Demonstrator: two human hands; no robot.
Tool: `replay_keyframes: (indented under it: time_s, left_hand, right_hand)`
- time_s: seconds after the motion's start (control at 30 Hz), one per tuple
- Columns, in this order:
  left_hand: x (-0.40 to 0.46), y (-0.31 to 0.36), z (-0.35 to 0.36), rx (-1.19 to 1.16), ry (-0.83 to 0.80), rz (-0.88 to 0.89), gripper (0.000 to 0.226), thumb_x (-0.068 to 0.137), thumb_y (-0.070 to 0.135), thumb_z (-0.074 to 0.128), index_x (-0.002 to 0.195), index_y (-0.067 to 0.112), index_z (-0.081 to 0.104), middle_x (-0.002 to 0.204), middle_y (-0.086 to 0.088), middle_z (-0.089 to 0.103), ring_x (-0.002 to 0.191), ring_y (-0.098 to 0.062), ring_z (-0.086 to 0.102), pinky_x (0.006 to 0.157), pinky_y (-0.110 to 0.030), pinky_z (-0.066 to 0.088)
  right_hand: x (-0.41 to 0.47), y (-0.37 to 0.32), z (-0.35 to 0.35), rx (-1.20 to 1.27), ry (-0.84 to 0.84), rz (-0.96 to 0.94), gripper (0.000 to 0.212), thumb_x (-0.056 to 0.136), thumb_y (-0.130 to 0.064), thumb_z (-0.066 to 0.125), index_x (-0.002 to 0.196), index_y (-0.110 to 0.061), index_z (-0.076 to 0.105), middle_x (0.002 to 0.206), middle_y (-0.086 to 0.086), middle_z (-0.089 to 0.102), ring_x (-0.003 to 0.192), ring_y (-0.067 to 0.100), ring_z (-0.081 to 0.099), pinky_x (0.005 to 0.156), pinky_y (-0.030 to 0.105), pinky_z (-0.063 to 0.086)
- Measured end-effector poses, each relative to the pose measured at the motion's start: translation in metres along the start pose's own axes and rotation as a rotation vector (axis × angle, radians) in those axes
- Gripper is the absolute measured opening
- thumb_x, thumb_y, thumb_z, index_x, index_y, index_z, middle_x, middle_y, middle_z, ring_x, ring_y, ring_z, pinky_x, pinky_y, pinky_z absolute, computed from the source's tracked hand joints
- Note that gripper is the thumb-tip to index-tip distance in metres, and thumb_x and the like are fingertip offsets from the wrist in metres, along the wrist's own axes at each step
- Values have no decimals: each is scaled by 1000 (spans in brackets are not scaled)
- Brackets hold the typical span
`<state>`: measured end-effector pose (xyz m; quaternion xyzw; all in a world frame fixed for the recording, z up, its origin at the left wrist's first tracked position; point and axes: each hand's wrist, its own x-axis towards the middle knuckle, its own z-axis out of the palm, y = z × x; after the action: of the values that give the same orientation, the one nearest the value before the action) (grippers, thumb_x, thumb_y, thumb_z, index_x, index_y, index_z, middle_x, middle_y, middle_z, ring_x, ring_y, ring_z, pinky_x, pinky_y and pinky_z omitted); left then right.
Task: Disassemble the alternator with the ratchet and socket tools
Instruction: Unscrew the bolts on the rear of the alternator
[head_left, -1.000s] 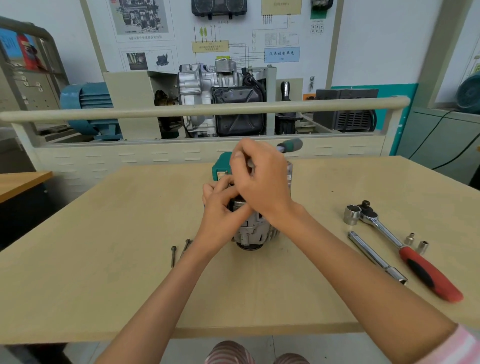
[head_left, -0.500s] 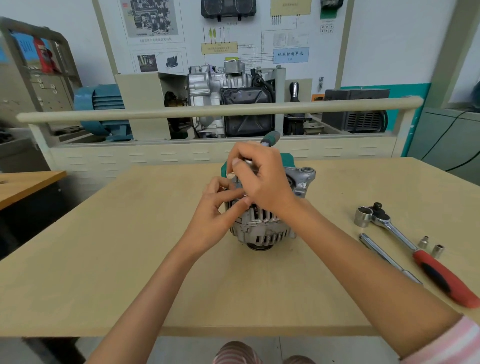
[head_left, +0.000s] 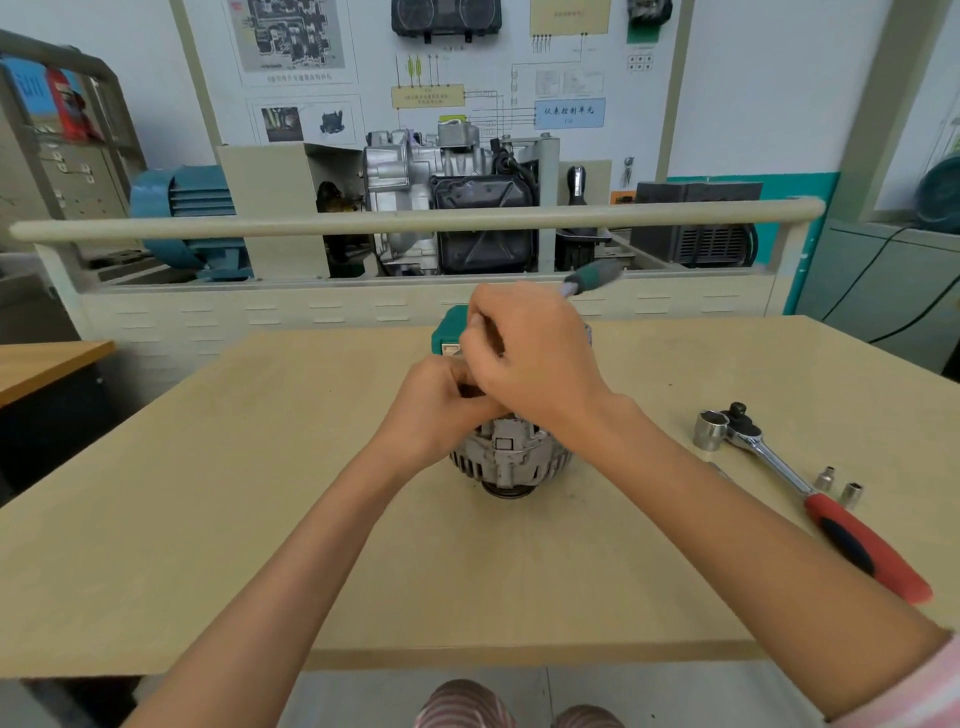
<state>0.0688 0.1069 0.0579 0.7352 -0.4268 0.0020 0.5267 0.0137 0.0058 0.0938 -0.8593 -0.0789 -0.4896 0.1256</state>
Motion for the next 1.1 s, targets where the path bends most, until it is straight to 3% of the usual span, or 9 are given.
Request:
replay_keyframes:
  time_s: [0.13,0.27,0.4,0.53,0.63,0.77,0.9,1.0,1.1]
  left_hand:
    - [3,0,7,69,68,-12,58,72,-10,66,28,25,49,32,9,41,35,8,42,39,-6,27]
    - [4,-1,2,67,10,3,41,76,-1,70,50,28,58,45,14,58,48,6,50,48,-11,35]
    - [1,0,-7,30,-126,32,10,85,11,65,78,15,71,79,-22,64,66,-14,48,62,-26,37]
    - [1,-4,-9,14,-140,62,13,87,22,63,95,26,73,81,-15,51,69,-13,41,66,-24,34]
    - [0,-8,-8,0,-133,64,18,87,23,62,100,16,73,84,-20,49,75,-18,45,71,-25,36]
    - [-3,-10,-5,-30,-67,75,16,84,21,65,87,9,74,76,-11,51,72,-14,45,69,-22,37]
    - [-8,-10,1,-91,-17,98,18,78,32,62,92,28,72,81,-13,58,83,-32,52,77,-36,42]
    - [-10,-12,2,-126,-11,115,23,77,33,60,98,28,69,90,-24,62,97,-39,53,90,-49,42]
    - [-10,-14,3,-135,25,119,22,77,30,62,98,26,69,89,-26,61,94,-40,52,87,-45,42]
  right_hand:
    - [0,-6,1,-511,-129,158,13,88,-22,41,78,-14,42,72,3,40,67,20,36,65,33,23]
    - [4,-3,-3,-577,-165,131,19,89,-27,40,75,-14,38,69,1,38,61,19,37,58,33,23]
    - [-2,8,-4,-35,-20,65,25,84,-22,43,63,-8,49,59,-1,48,57,17,46,55,32,34]
    - [1,19,-9,786,-133,142,43,88,-16,28,65,-5,62,54,-5,56,56,11,48,59,27,39]
    - [7,17,-6,1015,-191,226,57,92,-28,15,65,-9,62,53,-3,59,53,10,48,61,25,39]
    - [5,18,-3,938,-188,218,59,93,-27,14,78,-6,66,63,8,61,63,12,57,67,19,42]
    - [4,21,-5,902,-165,153,51,93,-19,17,102,4,61,95,18,66,97,22,62,90,28,44]
    - [10,25,-10,838,-205,124,47,93,-16,20,97,-1,64,101,16,66,103,20,61,91,29,44]
    - [12,27,-14,450,-302,-16,40,93,-13,29,87,1,66,90,12,66,92,22,60,85,36,44]
